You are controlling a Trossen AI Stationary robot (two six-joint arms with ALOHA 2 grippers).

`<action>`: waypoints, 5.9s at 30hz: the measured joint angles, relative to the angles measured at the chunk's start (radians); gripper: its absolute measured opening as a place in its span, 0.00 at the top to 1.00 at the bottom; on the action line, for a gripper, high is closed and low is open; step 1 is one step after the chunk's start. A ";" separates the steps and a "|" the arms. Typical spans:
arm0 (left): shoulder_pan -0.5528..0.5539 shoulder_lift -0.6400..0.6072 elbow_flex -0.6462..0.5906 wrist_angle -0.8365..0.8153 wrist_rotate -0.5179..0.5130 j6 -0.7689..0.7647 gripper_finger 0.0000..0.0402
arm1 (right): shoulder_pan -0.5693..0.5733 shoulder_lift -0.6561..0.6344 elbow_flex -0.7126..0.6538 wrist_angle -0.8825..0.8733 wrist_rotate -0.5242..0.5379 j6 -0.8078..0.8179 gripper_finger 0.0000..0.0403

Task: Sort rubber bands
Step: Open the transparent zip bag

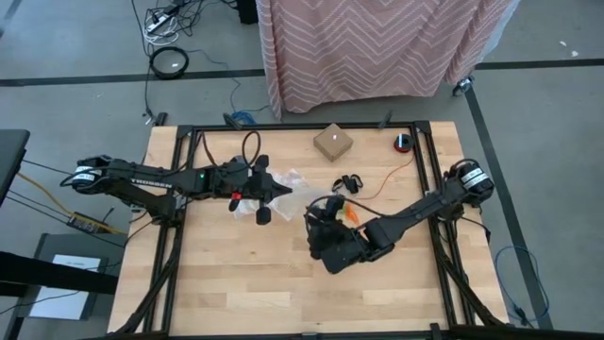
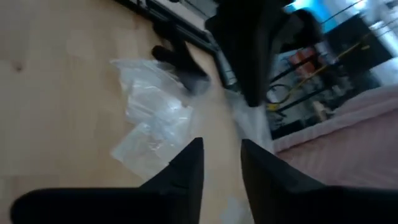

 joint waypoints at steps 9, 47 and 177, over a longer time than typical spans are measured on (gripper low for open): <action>0.000 0.000 0.000 0.051 0.073 -0.037 1.00 | 0.053 -0.006 0.000 -0.092 0.389 0.069 0.76; -0.005 -0.009 -0.357 0.726 0.181 -0.219 1.00 | -0.157 -0.218 0.001 -0.086 -0.279 0.162 1.00; -0.061 -0.008 -0.357 0.767 -0.212 0.633 1.00 | -0.263 -0.188 -0.033 -0.150 -0.398 0.118 1.00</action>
